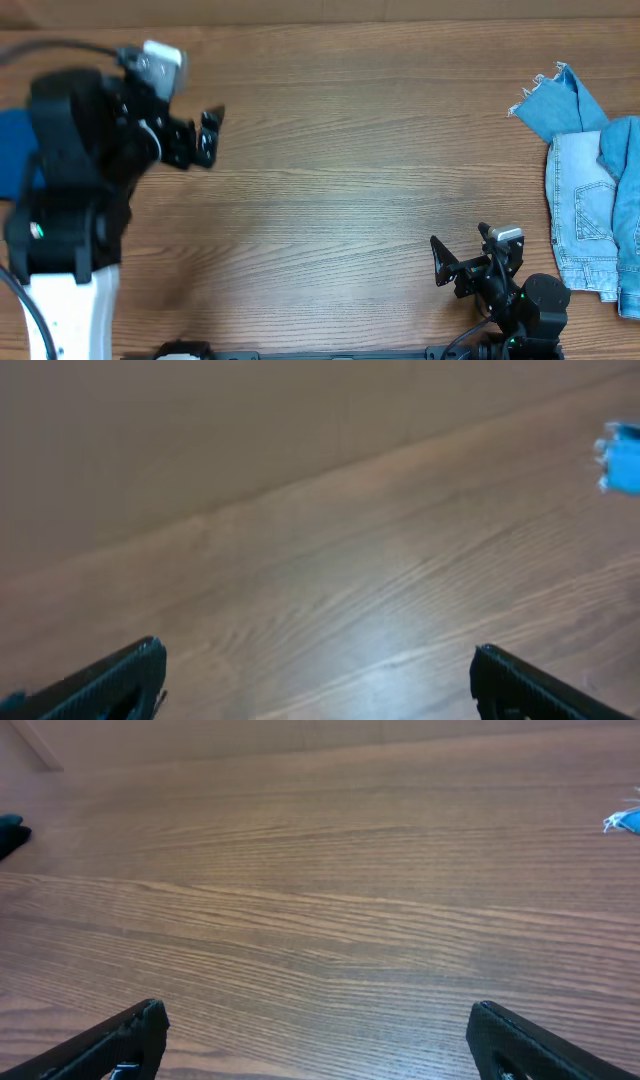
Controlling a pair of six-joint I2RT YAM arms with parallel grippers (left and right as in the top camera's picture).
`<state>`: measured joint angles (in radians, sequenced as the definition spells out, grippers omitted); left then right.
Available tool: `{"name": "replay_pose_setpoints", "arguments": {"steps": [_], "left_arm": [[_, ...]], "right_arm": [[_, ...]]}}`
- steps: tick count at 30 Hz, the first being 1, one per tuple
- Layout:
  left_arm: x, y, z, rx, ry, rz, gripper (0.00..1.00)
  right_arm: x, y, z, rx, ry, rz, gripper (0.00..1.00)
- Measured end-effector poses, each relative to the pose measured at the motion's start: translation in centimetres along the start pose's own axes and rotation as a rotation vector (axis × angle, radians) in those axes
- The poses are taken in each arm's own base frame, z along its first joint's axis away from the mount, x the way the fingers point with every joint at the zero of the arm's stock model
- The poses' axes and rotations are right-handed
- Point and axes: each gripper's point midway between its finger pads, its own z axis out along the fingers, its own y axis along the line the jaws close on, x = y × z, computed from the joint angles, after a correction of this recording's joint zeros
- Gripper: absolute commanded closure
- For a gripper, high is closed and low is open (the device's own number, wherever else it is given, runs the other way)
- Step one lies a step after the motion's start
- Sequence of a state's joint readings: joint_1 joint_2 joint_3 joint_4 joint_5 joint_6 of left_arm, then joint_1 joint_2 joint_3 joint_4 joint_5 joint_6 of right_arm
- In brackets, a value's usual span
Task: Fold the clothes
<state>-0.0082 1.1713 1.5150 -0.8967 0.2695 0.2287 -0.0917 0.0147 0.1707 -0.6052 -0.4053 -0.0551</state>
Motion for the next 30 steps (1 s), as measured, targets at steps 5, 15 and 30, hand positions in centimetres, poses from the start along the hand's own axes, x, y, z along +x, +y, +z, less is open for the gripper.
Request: {"name": "replay_pose_setpoints", "arguments": {"steps": [5,15,30], "left_arm": [[6.4,-2.1,0.3,0.033,-0.039,0.029,0.0],[19.5,-5.4,0.7,0.025,-0.155,0.053,0.0],[23.4,-3.6,2.5,-0.131,-0.332,0.043,0.0]], "right_arm": [[0.0,0.0,0.0,0.0,0.001,0.001,0.0],[0.0,0.1,0.0,-0.006,-0.001,-0.001,0.0],[0.0,0.1,0.0,-0.007,-0.001,-0.001,0.0]]}}
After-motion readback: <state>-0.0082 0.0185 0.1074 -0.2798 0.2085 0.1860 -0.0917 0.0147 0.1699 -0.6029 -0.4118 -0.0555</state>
